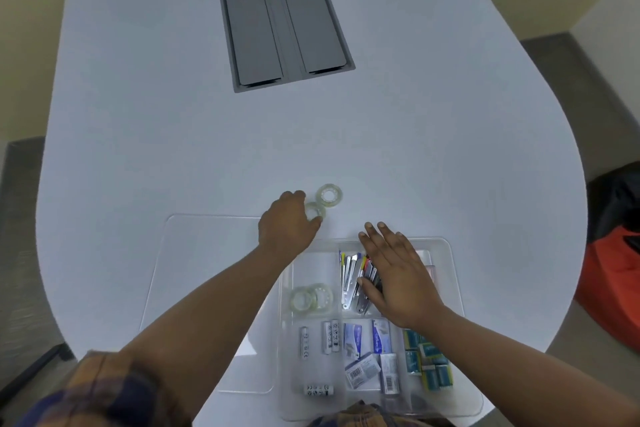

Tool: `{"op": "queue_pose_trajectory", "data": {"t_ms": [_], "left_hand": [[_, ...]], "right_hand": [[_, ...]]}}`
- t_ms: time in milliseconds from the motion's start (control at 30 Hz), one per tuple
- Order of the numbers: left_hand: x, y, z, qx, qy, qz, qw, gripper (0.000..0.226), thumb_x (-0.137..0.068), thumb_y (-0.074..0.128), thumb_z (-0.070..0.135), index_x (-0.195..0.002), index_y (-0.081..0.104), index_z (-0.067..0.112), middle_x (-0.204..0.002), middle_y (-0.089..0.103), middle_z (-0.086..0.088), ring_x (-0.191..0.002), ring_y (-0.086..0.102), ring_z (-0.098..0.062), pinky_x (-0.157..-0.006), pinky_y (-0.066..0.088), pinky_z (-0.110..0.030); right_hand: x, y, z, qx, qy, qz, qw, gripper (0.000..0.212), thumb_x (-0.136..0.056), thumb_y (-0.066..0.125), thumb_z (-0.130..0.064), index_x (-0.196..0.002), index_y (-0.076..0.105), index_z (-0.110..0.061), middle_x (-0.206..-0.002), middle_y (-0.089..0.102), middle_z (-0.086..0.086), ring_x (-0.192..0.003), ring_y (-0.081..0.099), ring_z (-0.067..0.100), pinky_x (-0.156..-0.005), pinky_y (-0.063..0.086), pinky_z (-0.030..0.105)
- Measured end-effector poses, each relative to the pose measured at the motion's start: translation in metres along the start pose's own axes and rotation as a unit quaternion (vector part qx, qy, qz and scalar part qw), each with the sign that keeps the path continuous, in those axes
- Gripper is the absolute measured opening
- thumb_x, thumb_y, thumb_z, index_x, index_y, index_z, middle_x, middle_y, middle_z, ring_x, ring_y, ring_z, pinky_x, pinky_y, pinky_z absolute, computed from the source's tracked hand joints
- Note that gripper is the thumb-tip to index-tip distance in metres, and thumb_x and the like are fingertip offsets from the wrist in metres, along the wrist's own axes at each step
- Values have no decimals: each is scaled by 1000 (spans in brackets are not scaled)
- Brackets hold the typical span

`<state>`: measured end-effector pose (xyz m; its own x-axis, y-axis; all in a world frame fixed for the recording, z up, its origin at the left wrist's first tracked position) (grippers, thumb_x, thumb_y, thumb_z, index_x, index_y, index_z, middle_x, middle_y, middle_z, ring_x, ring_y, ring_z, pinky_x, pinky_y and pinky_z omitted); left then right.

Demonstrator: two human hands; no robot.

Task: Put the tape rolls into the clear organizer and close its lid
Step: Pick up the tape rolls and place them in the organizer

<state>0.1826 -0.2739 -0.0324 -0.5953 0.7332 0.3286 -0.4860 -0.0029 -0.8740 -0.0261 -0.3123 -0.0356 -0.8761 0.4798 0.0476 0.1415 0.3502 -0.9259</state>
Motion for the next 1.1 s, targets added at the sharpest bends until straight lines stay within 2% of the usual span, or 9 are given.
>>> {"op": "queue_pose_trajectory", "data": {"t_ms": [133,200,300,433,533,667,800,967,1100], "left_hand": [[-14,14,-6,-16,-74,-22,997,62,-70,70,61,-107,55,14,-109,58,-8,-103,59,-29,-74,45,-35],[-19,20,-9,2,-92,-27,995,63,-68,74,60,-106,56,13,-109,59,-8,-103,58,-28,-72,42,-33],[-23,23,-12,24,-111,-21,993,52,-69,75,50,-103,60,14,-108,62,-7,-101,61,-28,-70,42,-31],[-21,15,-8,-4,-101,-14,995,43,-65,68,46,-96,61,17,-99,61,-4,-89,62,-27,-68,45,-30],[-11,-7,1,31,-72,19,997,39,-60,66,49,-87,60,22,-88,61,1,-81,62,-23,-67,51,-33],[23,-33,16,97,28,56,993,45,-60,66,53,-98,61,31,-97,60,10,-85,58,-13,-72,50,-31],[72,-22,19,152,101,-1,983,55,-64,69,51,-113,62,28,-102,63,13,-83,58,-8,-79,49,-27],[107,9,10,70,110,-54,990,59,-65,63,53,-121,55,35,-117,60,18,-103,60,-8,-86,49,-28],[108,28,7,-4,104,-93,990,56,-70,63,47,-124,51,34,-122,56,14,-99,64,-18,-78,50,-30]], "right_hand": [[0,0,2,-4,-1,7,1000,68,-94,48,-44,-152,22,-21,-161,18,-3,-149,6,14,-122,6,36],[0,1,3,-3,-1,9,1000,69,-94,48,-44,-152,21,-21,-161,18,-3,-149,7,14,-122,5,35],[0,2,3,-4,-1,9,1000,69,-94,47,-44,-153,19,-22,-161,17,-4,-149,6,13,-122,4,35],[0,3,3,-6,-2,7,1000,69,-94,46,-44,-153,17,-23,-162,15,-4,-149,6,14,-122,4,35],[0,3,3,-7,-2,7,1000,70,-94,47,-43,-153,16,-23,-162,15,-4,-149,6,14,-122,5,35],[0,3,4,-11,-4,9,1000,69,-93,47,-42,-153,18,-22,-162,16,-4,-149,7,14,-122,7,37],[-1,4,4,-8,-4,9,1000,69,-93,47,-43,-153,19,-22,-162,16,-4,-149,7,14,-121,8,38],[0,2,3,-8,-5,12,1000,69,-93,48,-41,-153,21,-21,-161,17,-3,-149,7,14,-122,6,37],[0,2,3,-2,-4,9,1000,68,-93,48,-41,-153,20,-21,-161,17,-3,-149,7,13,-122,5,36]]}}
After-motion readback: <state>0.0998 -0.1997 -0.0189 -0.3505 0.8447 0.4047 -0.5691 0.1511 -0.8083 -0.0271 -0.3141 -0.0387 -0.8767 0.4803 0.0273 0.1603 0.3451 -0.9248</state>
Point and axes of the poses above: each hand's wrist, its own x-axis away from the middle knuckle, its own y-axis out of the palm, z = x × y, the point moved 10 cm from there along -x, towards the middle knuckle
